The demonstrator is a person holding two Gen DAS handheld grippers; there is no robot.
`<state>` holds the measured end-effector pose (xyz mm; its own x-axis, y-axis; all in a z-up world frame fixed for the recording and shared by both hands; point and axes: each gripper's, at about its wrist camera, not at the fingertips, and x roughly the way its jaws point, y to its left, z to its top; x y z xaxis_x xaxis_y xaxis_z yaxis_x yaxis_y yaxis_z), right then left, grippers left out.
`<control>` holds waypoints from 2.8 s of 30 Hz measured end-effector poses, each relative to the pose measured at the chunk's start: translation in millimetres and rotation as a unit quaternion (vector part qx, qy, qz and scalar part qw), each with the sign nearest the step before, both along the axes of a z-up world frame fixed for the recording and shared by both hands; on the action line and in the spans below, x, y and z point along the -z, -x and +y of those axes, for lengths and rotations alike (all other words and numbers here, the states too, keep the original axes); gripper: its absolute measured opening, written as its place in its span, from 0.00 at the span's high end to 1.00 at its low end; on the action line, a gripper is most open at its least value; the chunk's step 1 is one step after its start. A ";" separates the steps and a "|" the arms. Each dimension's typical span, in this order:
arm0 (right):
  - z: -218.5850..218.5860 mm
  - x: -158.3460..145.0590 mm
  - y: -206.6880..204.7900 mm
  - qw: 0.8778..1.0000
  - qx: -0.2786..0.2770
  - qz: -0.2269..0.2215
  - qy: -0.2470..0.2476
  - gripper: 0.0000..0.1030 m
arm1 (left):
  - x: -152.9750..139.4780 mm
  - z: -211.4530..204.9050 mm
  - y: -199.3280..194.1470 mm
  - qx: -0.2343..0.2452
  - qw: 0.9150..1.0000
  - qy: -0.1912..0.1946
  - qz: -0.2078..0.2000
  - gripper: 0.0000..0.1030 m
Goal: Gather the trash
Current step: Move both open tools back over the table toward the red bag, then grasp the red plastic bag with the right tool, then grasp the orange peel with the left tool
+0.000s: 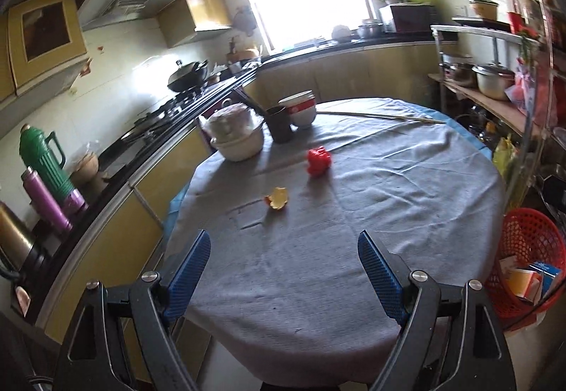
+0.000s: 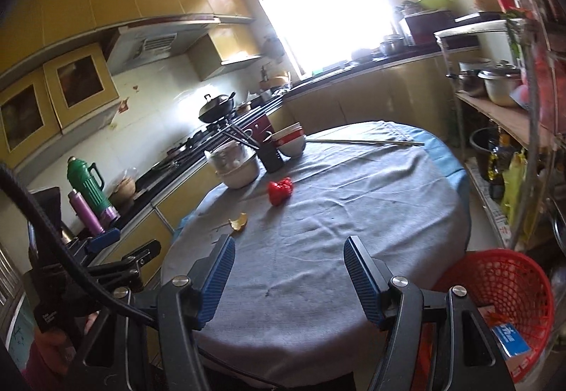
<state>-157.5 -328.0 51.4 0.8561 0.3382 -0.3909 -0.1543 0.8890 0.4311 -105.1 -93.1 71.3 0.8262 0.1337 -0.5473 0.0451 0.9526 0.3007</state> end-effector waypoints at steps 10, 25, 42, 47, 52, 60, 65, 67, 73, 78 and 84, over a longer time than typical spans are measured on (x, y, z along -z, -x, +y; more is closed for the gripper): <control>11.0 8.0 -29.6 1.000 -0.013 0.020 0.009 0.33 | 10.6 24.6 -25.8 -0.028 0.999 0.010 0.014 0.17; 49.9 38.6 -117.0 0.994 -0.055 0.084 0.033 0.33 | 57.2 108.1 -94.9 -0.092 0.988 0.082 0.097 0.17; 113.1 60.3 -273.2 0.980 -0.099 0.166 0.054 0.33 | 93.6 162.7 -206.3 -0.061 0.965 0.192 0.168 0.17; 130.8 67.3 -330.1 0.977 -0.100 0.183 0.039 0.33 | 96.5 164.8 -226.5 -0.048 0.966 0.191 0.170 0.17; 141.1 83.3 -388.1 0.974 -0.089 0.210 0.004 0.34 | 100.4 160.2 -246.1 -0.032 0.965 0.193 0.174 0.17; 155.6 121.3 -453.2 0.961 -0.055 0.268 -0.024 0.50 | 109.7 150.1 -264.8 0.009 0.955 0.234 0.182 0.28; 157.6 125.8 -451.0 0.968 -0.062 0.242 -0.007 0.60 | 114.9 137.0 -272.0 0.025 0.953 0.231 0.194 0.28; 153.6 120.5 -441.8 0.973 -0.068 0.219 0.001 0.60 | 116.4 129.5 -274.9 0.028 0.953 0.229 0.198 0.28; 123.9 107.1 -411.3 0.977 -0.079 0.197 -0.010 0.60 | 131.0 106.9 -289.6 0.039 0.947 0.225 0.227 0.28; 103.5 100.8 -382.2 0.980 -0.084 0.181 -0.019 0.60 | 144.3 97.6 -304.9 -0.004 0.947 0.223 0.232 0.28; 93.0 97.8 -356.9 0.981 -0.095 0.169 -0.027 0.60 | 154.1 90.6 -312.6 -0.019 0.950 0.215 0.225 0.55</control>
<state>199.4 -235.0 -46.4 0.6005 0.5072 -0.6182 -0.1552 0.8323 0.5321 207.5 -2.5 -82.8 0.4940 -0.1580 -0.8550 0.0402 0.9864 -0.1591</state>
